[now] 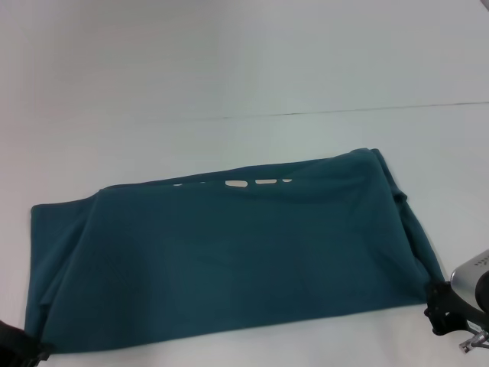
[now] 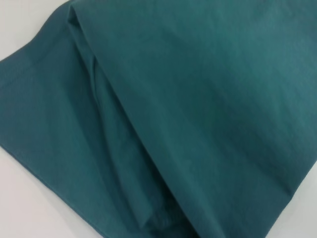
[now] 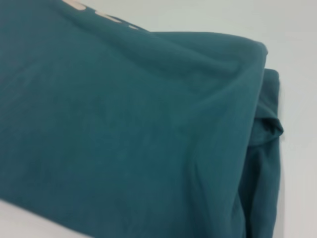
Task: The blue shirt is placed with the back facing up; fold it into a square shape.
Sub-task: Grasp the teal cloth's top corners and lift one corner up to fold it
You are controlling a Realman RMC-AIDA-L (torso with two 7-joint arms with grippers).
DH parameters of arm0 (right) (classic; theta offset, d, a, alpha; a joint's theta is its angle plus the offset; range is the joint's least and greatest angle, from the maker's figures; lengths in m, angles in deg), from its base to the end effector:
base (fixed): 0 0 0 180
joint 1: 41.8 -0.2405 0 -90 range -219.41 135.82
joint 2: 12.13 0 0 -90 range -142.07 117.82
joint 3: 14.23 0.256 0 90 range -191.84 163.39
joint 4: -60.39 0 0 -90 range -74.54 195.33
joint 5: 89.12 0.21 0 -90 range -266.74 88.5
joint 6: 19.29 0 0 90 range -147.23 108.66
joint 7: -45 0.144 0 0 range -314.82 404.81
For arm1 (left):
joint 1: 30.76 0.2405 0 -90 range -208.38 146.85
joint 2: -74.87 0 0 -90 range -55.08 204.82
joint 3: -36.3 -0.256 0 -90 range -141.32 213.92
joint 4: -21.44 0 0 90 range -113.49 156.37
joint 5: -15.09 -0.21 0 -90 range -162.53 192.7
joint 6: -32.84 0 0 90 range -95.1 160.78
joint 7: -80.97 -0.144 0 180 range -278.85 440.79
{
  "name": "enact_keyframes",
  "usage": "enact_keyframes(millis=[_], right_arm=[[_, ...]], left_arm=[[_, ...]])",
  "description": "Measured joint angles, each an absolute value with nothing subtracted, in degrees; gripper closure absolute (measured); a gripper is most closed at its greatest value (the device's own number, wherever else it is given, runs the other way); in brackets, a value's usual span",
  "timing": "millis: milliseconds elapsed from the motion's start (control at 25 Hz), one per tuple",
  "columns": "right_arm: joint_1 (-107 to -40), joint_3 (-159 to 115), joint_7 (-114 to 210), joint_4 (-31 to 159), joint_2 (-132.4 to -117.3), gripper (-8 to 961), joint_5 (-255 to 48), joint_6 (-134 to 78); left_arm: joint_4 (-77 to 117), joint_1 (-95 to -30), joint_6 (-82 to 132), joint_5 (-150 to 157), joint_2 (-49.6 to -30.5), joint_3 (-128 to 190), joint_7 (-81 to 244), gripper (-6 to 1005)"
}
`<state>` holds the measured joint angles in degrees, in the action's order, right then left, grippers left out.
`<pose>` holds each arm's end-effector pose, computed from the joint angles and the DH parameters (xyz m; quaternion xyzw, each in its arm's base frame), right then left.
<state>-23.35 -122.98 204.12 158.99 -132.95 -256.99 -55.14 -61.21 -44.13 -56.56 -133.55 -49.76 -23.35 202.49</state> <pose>0.2733 0.2376 -0.0144 -0.8224 0.3318 -0.0715 0.4565 -0.2952 0.2812 0.0378 -0.8965 -0.3776 0.1179 0.1995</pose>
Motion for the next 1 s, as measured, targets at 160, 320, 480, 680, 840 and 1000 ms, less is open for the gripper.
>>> enact_keyframes(millis=[160, 320, 480, 680, 840, 1000], right_arm=[[-22.2, -123.0, 203.7, 159.3, -132.99, 839, -257.0, -53.6], [-21.5, -123.0, 203.5, 159.6, -133.03, 837, -257.0, -52.2], [-22.6, -122.9, 204.0, 159.4, -132.83, 835, -256.7, -52.9], [-23.8, -122.7, 204.3, 159.3, -132.74, 833, -256.5, -53.8], [-25.6, -122.2, 206.1, 158.8, -132.55, 831, -256.6, -55.1], [-26.1, -121.4, 207.2, 158.8, -132.50, 784, -256.6, -55.2]], left_arm=[[-62.9, -43.0, -57.2, -133.1, -49.76, -23.7, 202.9, 949], [-63.6, -42.3, -57.5, -132.3, -49.76, -23.7, 203.0, 950], [-63.3, -42.5, -57.4, -132.1, -49.76, -23.8, 203.1, 950], [-63.4, -42.8, -56.8, -132.0, -49.76, -24.5, 203.7, 949], [-63.5, -43.2, -56.4, -131.9, -49.76, -24.5, 204.1, 950], [-63.5, -43.3, -55.7, -131.2, -49.76, -24.5, 204.6, 950]])
